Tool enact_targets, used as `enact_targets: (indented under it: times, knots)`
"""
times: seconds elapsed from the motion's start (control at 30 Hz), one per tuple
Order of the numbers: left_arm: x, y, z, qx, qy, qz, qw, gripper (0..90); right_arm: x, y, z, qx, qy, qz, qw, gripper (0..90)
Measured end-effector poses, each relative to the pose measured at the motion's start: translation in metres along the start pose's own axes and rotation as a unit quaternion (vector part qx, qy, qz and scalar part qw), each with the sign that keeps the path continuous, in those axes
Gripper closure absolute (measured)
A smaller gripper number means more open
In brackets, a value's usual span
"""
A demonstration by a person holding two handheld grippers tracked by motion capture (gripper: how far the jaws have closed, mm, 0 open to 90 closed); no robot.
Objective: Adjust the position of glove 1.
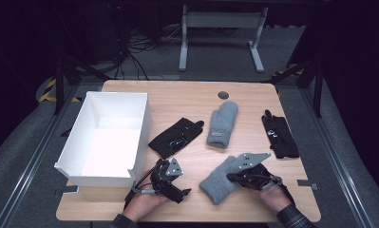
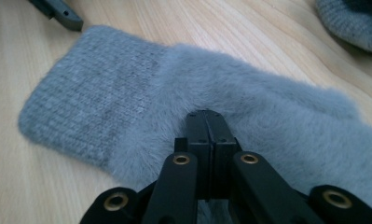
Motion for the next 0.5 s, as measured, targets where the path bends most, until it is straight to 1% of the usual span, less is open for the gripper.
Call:
enact_targets:
  times: [0.2,0.37,0.4,0.43,0.47,0.5]
  knots:
    - [0.000,0.000,0.000,0.000,0.000,0.000,1.0000,0.1,0.013,-0.009,0.012,-0.010,-0.001,-0.010,0.9999,90.0]
    - [0.000,0.000,0.000,0.000,0.000,0.000,1.0000,0.1,0.015,-0.011,0.011,-0.008,0.004,-0.011,0.9999,90.0]
    - [0.000,0.000,0.000,0.000,0.000,0.000,1.0000,0.1,0.016,-0.009,0.008,-0.007,0.011,-0.010,0.9999,85.5]
    - [0.000,0.000,0.000,0.000,0.000,-0.001,1.0000,0.1,0.018,-0.003,-0.002,-0.011,0.033,0.001,0.9994,78.2]
    - [0.000,0.000,0.000,0.001,-0.003,-0.001,1.0000,0.1,0.018,0.000,-0.005,-0.013,0.038,0.003,0.9992,74.6]
    - [0.000,0.000,0.000,0.001,-0.003,-0.001,1.0000,0.4,0.018,0.000,-0.005,-0.013,0.038,0.003,0.9992,74.6]
Point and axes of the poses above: each handheld gripper's, and its own axes: z roughly forward along the jaws, x roughly out of its top, y roughly to its right, the point moved 8 cm from there along z, roughly forward along the jaws, and after that the axes turned 1 degree about -x, right-handed, at the moved point
